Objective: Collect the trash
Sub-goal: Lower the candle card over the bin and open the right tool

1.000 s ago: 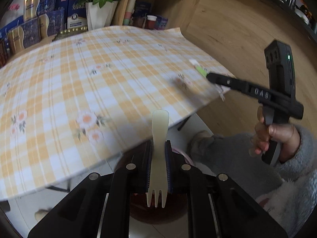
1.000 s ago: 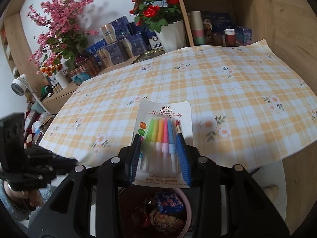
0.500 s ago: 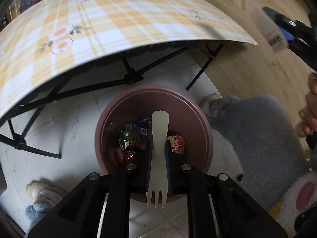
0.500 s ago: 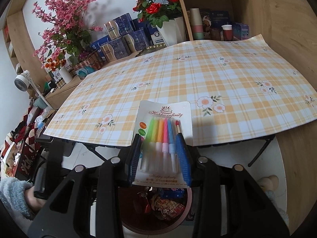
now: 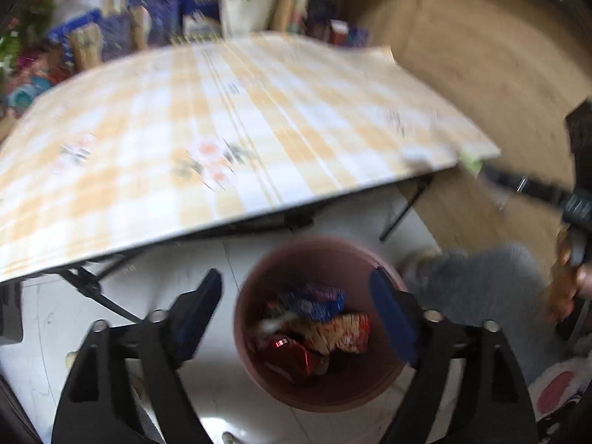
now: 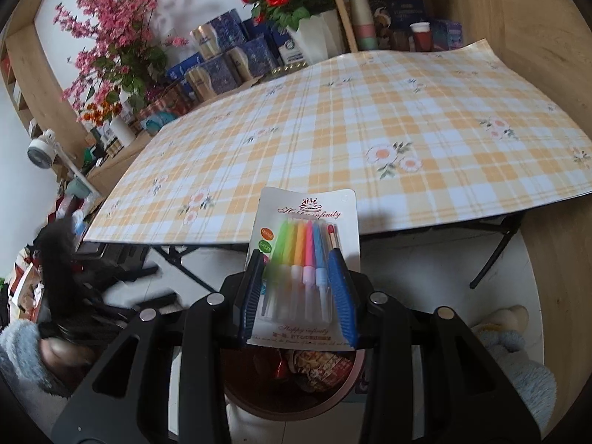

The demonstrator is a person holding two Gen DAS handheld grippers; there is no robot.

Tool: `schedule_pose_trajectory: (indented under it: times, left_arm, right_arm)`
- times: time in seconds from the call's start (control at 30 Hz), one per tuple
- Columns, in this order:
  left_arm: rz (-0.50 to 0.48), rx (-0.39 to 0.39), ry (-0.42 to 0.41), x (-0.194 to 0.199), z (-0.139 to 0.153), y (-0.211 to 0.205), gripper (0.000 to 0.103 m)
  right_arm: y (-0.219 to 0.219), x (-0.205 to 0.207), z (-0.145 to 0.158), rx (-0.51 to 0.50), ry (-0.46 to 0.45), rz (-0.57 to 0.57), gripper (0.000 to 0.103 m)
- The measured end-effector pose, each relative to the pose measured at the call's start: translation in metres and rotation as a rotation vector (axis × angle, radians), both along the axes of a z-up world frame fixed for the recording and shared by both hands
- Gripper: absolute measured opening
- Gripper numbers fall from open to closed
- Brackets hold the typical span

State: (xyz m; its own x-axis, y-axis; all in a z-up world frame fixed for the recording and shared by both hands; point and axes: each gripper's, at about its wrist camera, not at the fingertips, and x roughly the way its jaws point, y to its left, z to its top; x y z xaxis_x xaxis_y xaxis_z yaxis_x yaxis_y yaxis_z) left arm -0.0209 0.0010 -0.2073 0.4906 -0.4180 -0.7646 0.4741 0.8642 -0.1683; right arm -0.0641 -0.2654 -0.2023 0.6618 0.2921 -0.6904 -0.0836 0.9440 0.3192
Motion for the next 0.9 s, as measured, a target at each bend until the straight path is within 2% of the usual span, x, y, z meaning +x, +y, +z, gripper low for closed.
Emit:
schedule_pose_trajectory:
  times: [0.13,0.3,0.43,0.7,0.9]
  left_arm:
    - [0.096,-0.003,-0.093,-0.013,0.026,0.020,0.093]
    - [0.198,-0.026,-0.149,-0.021,0.043,0.043,0.095]
    - [0.240,-0.015,-0.184,-0.024,0.048,0.055,0.096]
    - [0.294,-0.008,-0.177,-0.025,0.043,0.066,0.096]
    - [0.320,0.007,-0.156,-0.022,0.038,0.070,0.096]
  right_arm:
    - [0.021,0.000,-0.012,-0.021,0.041,0.060,0.039]
    - [0.053,-0.001,-0.031,-0.038,0.101,0.154,0.039]
    - [0.075,-0.002,-0.037,-0.071,0.123,0.220,0.039]
    - [0.087,0.020,-0.074,-0.116,0.230,0.268,0.039]
    - [0.085,0.044,-0.105,-0.153,0.316,0.257,0.039]
